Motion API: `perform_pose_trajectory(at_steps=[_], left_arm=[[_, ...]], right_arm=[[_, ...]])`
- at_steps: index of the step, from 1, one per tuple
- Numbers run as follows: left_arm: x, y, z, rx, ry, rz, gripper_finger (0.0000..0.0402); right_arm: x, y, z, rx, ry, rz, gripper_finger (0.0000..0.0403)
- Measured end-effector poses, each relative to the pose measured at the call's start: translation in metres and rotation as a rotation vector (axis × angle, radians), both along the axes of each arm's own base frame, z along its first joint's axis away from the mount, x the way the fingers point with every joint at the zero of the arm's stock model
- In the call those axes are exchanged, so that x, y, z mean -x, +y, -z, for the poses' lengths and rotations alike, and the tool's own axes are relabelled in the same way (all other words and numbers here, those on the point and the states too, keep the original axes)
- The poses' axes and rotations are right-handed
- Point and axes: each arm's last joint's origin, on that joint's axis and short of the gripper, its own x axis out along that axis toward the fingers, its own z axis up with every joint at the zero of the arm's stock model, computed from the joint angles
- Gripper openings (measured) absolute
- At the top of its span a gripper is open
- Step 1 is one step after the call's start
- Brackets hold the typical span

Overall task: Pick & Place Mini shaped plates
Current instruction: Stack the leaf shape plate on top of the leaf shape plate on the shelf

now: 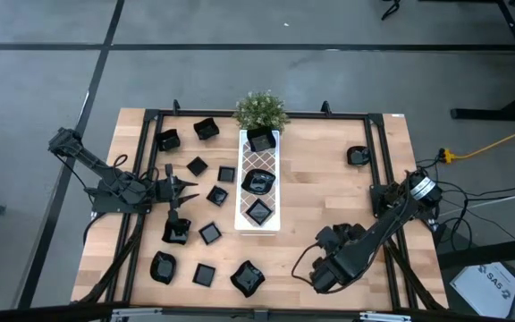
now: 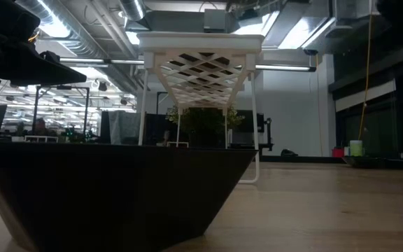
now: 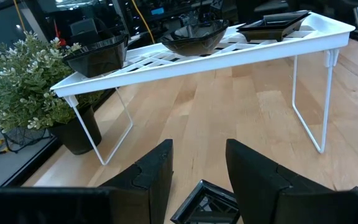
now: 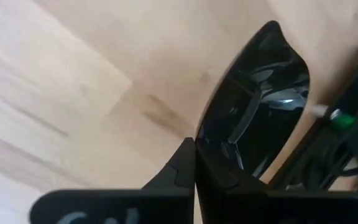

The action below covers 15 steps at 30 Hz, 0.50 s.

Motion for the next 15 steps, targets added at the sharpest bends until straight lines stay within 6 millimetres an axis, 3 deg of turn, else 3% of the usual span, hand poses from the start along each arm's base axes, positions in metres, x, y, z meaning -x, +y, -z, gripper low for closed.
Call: perform_pose_trajectory(at_steps=[15], left_arm=[[0.0, 0.0, 0.0, -0.001, 0.0, 0.0, 0.0143]], right_arm=[[-0.029, -0.029, -0.039, 0.161, -0.091, -0.127, 0.0001]])
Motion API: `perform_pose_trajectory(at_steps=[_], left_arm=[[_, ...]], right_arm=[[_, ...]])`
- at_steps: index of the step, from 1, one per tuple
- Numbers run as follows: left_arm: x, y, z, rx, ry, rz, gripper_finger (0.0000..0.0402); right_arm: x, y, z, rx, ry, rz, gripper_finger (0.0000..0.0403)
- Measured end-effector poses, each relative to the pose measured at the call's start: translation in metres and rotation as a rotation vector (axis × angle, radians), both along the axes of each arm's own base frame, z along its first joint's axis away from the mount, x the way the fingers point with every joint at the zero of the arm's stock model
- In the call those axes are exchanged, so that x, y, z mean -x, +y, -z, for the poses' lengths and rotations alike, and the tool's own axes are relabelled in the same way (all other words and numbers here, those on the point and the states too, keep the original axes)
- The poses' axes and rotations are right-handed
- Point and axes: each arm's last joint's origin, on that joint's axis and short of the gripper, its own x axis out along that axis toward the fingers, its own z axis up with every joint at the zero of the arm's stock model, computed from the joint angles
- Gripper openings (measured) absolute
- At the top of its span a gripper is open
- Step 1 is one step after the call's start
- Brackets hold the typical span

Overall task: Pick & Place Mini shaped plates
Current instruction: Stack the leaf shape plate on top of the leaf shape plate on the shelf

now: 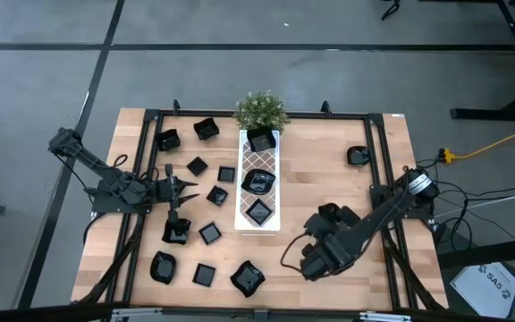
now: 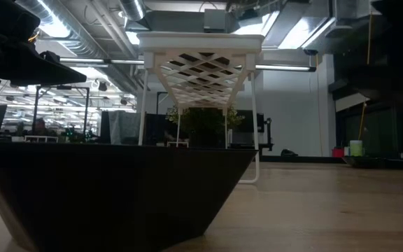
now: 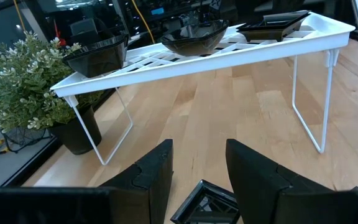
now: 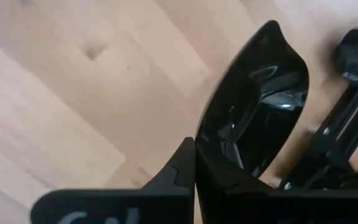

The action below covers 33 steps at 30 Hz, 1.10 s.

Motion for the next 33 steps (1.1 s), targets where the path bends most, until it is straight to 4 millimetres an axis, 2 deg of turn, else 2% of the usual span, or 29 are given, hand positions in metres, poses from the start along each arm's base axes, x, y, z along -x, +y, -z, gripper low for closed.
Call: perform_pose_trajectory(at_steps=[11, 18, 27, 33], left_arm=[[0.0, 0.0, 0.0, 0.0, 0.0, 0.0, 0.0143], [0.0, 0.0, 0.0, 0.0, 0.0, 0.0, 0.0143], [0.0, 0.0, 0.0, 0.0, 0.0, 0.0, 0.0143], [0.0, 0.0, 0.0, 0.0, 0.0, 0.0, 0.0143]], right_arm=[[-0.022, -0.026, -0.017, 0.071, -0.033, -0.094, 0.0001], [-0.028, -0.052, -0.03, 0.15, -0.051, -0.15, 0.0001], [-0.042, -0.086, -0.04, 0.364, -0.007, -0.331, 0.0], [-0.05, -0.099, -0.048, 0.525, 0.07, -0.506, 0.0]])
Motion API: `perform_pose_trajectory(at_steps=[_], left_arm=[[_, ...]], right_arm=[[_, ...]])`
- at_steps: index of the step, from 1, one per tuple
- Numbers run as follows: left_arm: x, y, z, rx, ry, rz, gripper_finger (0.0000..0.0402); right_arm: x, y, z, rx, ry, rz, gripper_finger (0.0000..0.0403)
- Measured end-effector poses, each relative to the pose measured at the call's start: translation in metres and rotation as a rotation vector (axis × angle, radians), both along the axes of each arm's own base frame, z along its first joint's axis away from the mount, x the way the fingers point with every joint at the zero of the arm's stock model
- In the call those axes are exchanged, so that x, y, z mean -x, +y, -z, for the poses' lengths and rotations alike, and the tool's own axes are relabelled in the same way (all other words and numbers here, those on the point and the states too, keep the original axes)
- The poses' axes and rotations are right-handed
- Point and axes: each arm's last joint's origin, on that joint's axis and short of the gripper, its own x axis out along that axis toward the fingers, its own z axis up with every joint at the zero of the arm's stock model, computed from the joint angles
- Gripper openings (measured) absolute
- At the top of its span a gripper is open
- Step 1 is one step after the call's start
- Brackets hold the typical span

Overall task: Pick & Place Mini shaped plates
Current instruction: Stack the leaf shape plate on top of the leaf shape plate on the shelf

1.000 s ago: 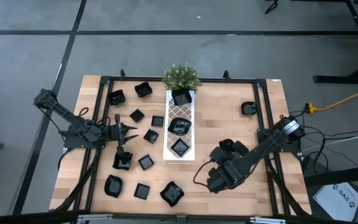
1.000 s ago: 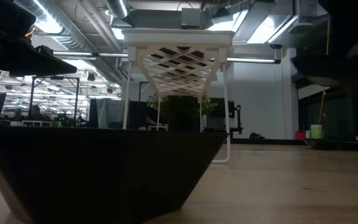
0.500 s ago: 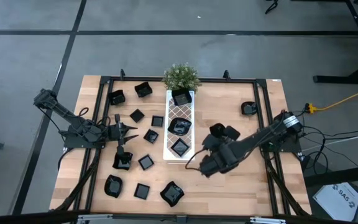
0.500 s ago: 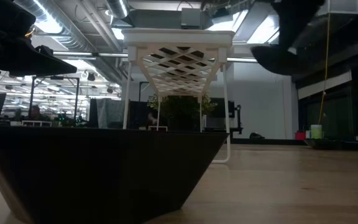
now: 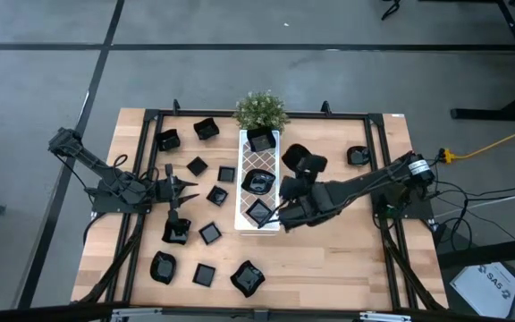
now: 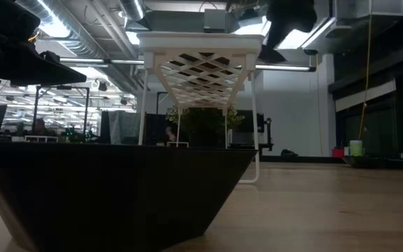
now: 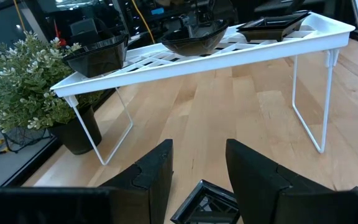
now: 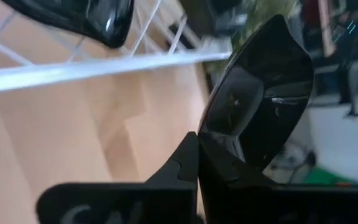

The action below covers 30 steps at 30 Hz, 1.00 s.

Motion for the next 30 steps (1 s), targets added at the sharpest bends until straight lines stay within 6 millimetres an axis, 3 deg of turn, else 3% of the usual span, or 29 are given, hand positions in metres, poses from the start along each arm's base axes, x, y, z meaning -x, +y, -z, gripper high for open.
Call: perform_pose_trajectory(at_steps=[10, 22, 30], left_arm=[[0.0, 0.0, 0.0, 0.0, 0.0, 0.0, 0.0143], [0.0, 0.0, 0.0, 0.0, 0.0, 0.0, 0.0143], [0.0, 0.0, 0.0, 0.0, 0.0, 0.0, 0.0143]], right_arm=[[-0.02, 0.002, -0.006, 0.14, 0.147, -0.28, 0.0], [-0.037, 0.02, -0.009, 0.04, 0.196, -0.629, 0.0], [-0.042, 0.018, -0.009, -0.029, 0.157, -0.671, 0.0]])
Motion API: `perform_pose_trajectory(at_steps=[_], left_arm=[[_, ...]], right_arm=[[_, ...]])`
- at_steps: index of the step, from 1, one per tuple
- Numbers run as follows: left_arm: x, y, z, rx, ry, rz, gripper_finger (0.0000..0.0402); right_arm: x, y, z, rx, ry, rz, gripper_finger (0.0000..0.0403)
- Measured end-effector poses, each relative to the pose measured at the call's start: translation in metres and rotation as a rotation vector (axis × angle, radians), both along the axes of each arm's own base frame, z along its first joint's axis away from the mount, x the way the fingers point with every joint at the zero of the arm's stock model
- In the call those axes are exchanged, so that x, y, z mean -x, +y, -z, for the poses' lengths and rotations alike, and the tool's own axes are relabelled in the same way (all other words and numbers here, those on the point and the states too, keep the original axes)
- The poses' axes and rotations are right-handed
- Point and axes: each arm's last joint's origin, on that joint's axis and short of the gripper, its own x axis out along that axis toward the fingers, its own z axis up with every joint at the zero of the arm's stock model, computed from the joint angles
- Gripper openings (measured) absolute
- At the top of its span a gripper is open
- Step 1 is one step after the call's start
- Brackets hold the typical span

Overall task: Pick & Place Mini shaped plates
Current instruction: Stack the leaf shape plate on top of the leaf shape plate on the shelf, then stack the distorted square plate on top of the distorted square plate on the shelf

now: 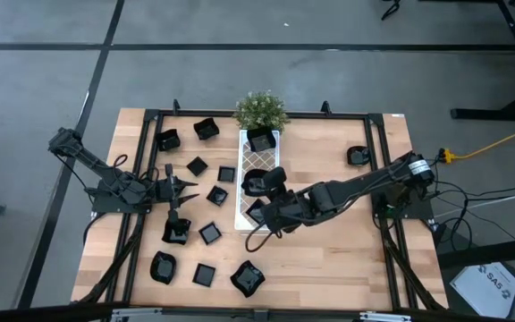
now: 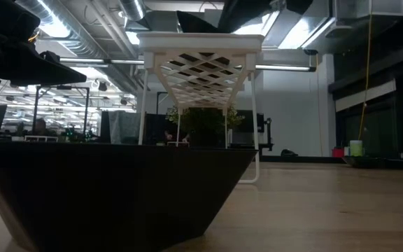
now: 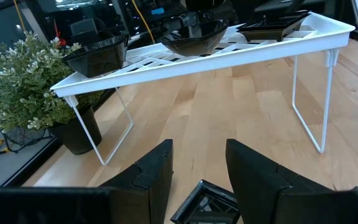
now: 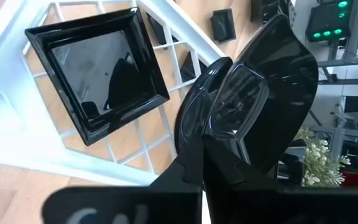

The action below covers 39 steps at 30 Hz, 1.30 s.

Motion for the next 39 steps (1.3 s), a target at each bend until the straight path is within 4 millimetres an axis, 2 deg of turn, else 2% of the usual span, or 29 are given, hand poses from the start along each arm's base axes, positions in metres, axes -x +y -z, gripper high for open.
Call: perform_pose_trajectory(at_steps=[12, 24, 29, 39], left_arm=[[0.0, 0.0, 0.0, 0.0, 0.0, 0.0, 0.0143], [0.0, 0.0, 0.0, 0.0, 0.0, 0.0, 0.0143], [0.0, 0.0, 0.0, 0.0, 0.0, 0.0, 0.0143], [0.0, 0.0, 0.0, 0.0, 0.0, 0.0, 0.0143]], right_arm=[[-0.005, -0.021, 0.011, -0.045, 0.036, 0.049, 0.0005], [-0.005, -0.024, 0.012, -0.072, 0.04, 0.053, 0.0043], [-0.005, -0.024, 0.012, -0.086, 0.028, 0.073, 0.0078], [-0.002, -0.021, 0.011, -0.115, 0.022, 0.117, 0.0177]])
